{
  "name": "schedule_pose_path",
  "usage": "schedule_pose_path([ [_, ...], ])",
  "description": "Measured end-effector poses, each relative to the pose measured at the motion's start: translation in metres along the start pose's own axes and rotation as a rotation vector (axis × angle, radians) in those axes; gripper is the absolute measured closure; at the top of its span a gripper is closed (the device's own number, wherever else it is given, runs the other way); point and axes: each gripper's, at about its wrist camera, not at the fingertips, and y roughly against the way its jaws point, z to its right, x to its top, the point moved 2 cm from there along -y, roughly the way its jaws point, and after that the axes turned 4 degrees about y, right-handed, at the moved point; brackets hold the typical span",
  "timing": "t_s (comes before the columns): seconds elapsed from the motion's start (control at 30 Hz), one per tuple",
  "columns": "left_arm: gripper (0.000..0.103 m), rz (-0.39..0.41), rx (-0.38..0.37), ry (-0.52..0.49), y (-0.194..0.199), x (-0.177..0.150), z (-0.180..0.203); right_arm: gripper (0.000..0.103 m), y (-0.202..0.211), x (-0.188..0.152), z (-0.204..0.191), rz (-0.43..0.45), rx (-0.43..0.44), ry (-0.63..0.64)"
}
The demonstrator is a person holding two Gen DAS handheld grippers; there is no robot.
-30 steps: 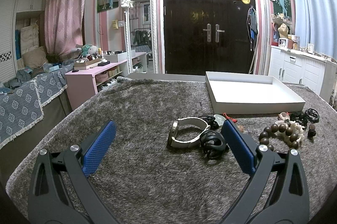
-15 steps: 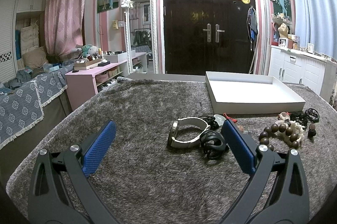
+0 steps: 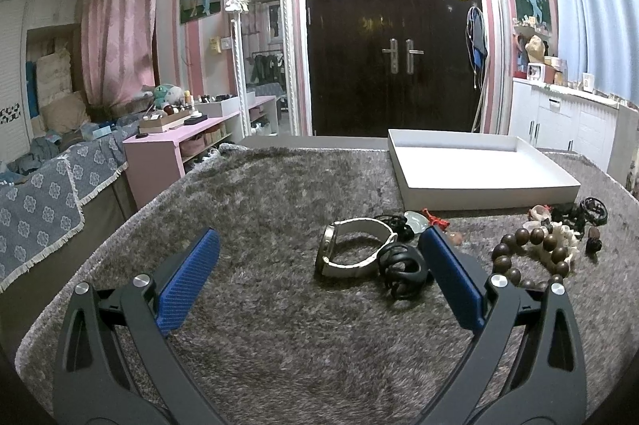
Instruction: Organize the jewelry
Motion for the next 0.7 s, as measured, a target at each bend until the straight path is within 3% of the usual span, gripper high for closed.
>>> schedule_pose_path([
  [0.23, 0.003, -0.030, 0.018, -0.080, -0.006, 0.002, 0.018, 0.002, -0.012, 0.002, 0.005, -0.060, 0.058, -0.024],
  [0.37, 0.003, -0.087, -0.052, -0.069, -0.011, 0.009, 0.033, 0.002, -0.028, 0.007, 0.005, -0.120, 0.078, -0.020],
  [0.5, 0.003, -0.149, -0.069, -0.029, -0.026, 0.011, 0.041, 0.003, -0.044, 0.012, 0.002, -0.160, 0.101, -0.001],
  [0.7, 0.003, -0.249, -0.088, -0.023, -0.055, 0.001, 0.050, 0.042, -0.072, 0.015, -0.012, -0.252, 0.178, -0.009],
])
